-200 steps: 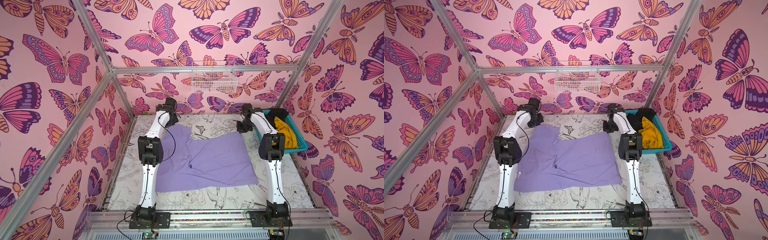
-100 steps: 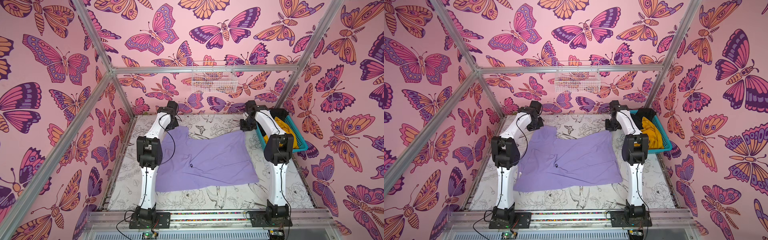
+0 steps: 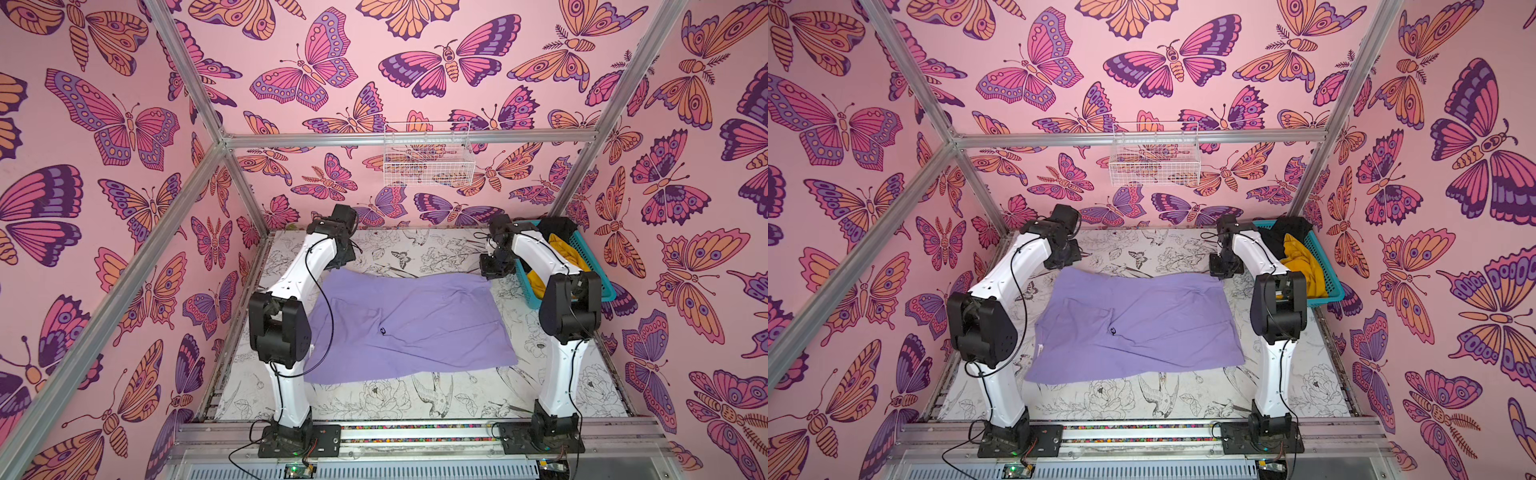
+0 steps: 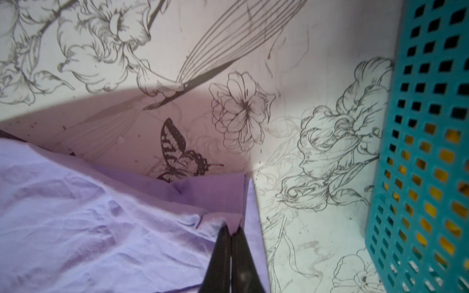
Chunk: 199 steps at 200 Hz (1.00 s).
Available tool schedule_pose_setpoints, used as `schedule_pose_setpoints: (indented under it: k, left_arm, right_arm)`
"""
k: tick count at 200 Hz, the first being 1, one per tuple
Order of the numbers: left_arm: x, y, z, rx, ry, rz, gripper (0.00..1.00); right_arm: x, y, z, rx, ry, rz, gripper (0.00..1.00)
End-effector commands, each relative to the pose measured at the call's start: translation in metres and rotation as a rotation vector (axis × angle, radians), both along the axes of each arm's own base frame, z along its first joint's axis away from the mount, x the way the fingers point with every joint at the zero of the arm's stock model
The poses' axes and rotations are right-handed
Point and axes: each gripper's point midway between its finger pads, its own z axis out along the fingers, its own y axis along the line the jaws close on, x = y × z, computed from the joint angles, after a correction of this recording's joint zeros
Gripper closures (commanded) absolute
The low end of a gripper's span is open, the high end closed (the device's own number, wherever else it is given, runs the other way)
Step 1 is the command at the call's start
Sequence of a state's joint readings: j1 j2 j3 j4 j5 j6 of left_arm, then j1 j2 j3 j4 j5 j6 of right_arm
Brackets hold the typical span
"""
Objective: Fold and stack t-shirts
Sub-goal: Fold the T-shirt.
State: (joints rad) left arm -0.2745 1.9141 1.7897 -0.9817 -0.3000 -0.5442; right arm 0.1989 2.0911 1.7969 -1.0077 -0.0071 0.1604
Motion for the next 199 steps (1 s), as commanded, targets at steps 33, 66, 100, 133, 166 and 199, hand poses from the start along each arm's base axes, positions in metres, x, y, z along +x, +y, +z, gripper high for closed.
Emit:
schedule_pose_setpoints:
  k: [33,66,100,133,166,199]
  left_arm:
    - [-0.053,-0.002,-0.013,0.02,0.028,0.042,0.99]
    - [-0.074,-0.003,-0.012,0.017,0.021,0.042,0.99]
    - [-0.088,-0.003,-0.001,0.006,-0.009,0.035,0.99]
    - [-0.102,-0.001,0.01,-0.009,-0.039,0.033,0.99]
    - [-0.122,0.005,0.004,-0.028,-0.03,0.055,0.99]
    - [-0.143,0.008,-0.019,-0.042,0.031,0.069,0.98]
  right_arm:
    - [-0.039,0.008,0.024,-0.025,-0.051,0.006,1.0]
    - [-0.063,0.001,0.025,-0.061,-0.047,-0.002,1.0]
    - [-0.081,-0.014,0.024,-0.12,-0.034,-0.027,1.0]
    - [-0.097,-0.023,0.015,-0.143,-0.02,-0.063,1.0]
    - [-0.112,-0.028,0.0,-0.153,0.015,-0.084,1.0]
    - [-0.124,-0.029,-0.016,-0.159,0.068,-0.086,1.0]
